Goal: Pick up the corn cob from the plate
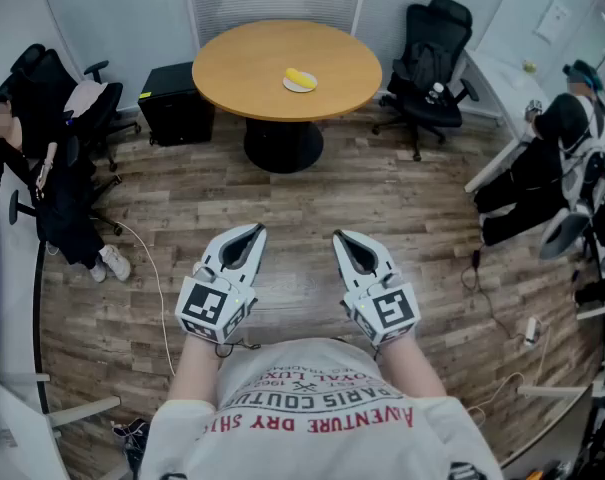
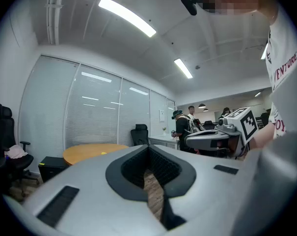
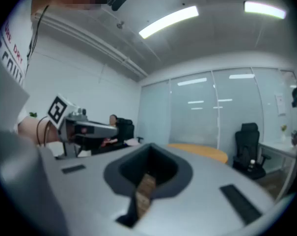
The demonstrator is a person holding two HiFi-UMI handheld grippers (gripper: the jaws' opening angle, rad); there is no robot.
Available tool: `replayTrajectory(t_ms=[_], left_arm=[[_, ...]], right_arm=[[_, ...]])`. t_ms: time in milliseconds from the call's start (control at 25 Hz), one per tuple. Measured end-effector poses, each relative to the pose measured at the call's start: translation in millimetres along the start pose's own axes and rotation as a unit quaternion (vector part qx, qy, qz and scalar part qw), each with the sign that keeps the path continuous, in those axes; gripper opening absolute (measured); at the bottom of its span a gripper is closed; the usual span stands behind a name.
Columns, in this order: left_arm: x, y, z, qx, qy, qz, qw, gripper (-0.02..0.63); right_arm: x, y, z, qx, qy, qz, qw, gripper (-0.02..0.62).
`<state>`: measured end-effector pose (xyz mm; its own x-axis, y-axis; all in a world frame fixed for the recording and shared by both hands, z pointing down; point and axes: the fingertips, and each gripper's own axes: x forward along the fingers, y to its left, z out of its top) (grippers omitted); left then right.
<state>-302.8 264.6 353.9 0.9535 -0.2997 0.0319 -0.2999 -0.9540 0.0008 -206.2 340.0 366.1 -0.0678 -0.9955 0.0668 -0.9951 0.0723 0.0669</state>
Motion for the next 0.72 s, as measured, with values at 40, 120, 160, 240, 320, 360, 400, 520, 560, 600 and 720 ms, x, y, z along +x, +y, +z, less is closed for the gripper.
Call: replayTrajectory(t_ms=[40,120,160,240,320,360,400,520,560,600,720], left_arm=[[-0.2,1.1,0.4,0.000,0.000,0.000,1.0000,0.035],[-0.5,3.4,1.4,0.000,-0.001,0.001,1.0000,0.035],[-0.5,4.6,2.3,0.000,-0.002,0.001,1.0000,0.035],[0.0,6.7,4.1,-0.001,-0.003,0.002,1.0000,0.035],[1.4,7.9,4.8,-0.002,-0.002,0.003,1.0000,0.035],[2.3,8.0,4.7,-0.003,-0.001,0.004,1.0000,0.035],[2.8,7.8,4.4,-0.004,0.000,0.005,1.0000,0.035],[3.6,8.1,2.8,-0.005,0.001,0.008,1.0000,0.035],[3.8,9.1,1.8,-0.007,0.001,0.009,0.9999,0.035],[4.3,10.8,0.4,-0.009,0.002,0.010,0.9999,0.035],[7.5,18.8,-5.6,-0.016,0.009,0.015,0.9997,0.035]], right_arm=[[0.9,0.4,0.5,-0.001,0.000,0.000,1.000,0.026],[3.0,1.2,1.6,-0.002,0.000,0.000,1.000,0.026],[4.2,1.6,2.1,-0.003,0.001,0.001,1.000,0.026],[6.6,1.8,2.7,-0.002,0.002,0.001,1.000,0.026],[8.3,0.9,2.3,0.002,0.004,0.003,1.000,0.026],[8.7,0.0,1.8,0.004,0.005,0.002,1.000,0.026],[8.5,-1.4,1.2,0.006,0.004,0.000,1.000,0.026],[7.2,-7.1,0.1,0.009,-0.002,-0.013,1.000,0.026],[7.6,-8.5,-0.8,0.011,-0.002,-0.015,1.000,0.026],[9.0,-9.9,-2.1,0.012,-0.001,-0.017,1.000,0.026],[16.2,-16.1,-8.4,0.021,0.010,-0.020,1.000,0.026]])
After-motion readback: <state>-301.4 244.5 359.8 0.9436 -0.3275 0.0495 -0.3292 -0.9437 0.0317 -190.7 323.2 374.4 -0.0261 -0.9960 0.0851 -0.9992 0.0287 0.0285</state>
